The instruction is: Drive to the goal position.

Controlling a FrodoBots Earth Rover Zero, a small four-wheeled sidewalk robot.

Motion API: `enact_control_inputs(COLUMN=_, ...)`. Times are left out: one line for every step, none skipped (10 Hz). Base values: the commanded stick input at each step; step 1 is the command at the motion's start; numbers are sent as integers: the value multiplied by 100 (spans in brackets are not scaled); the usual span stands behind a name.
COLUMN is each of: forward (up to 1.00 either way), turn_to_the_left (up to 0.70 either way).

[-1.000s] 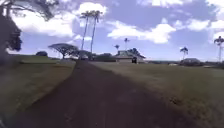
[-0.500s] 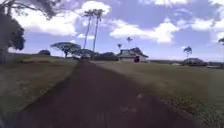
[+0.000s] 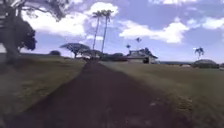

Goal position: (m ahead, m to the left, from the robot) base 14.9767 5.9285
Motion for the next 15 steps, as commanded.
enact_control_inputs(forward=50, turn_to_the_left=16)
enact_control_inputs(forward=50, turn_to_the_left=0)
enact_control_inputs(forward=50, turn_to_the_left=0)
enact_control_inputs(forward=50, turn_to_the_left=0)
enact_control_inputs(forward=50, turn_to_the_left=0)
enact_control_inputs(forward=50, turn_to_the_left=0)
enact_control_inputs(forward=50, turn_to_the_left=0)
enact_control_inputs(forward=50, turn_to_the_left=0)
enact_control_inputs(forward=50, turn_to_the_left=0)
enact_control_inputs(forward=50, turn_to_the_left=0)
enact_control_inputs(forward=50, turn_to_the_left=0)
enact_control_inputs(forward=50, turn_to_the_left=0)
enact_control_inputs(forward=50, turn_to_the_left=0)
enact_control_inputs(forward=50, turn_to_the_left=0)
enact_control_inputs(forward=50, turn_to_the_left=0)
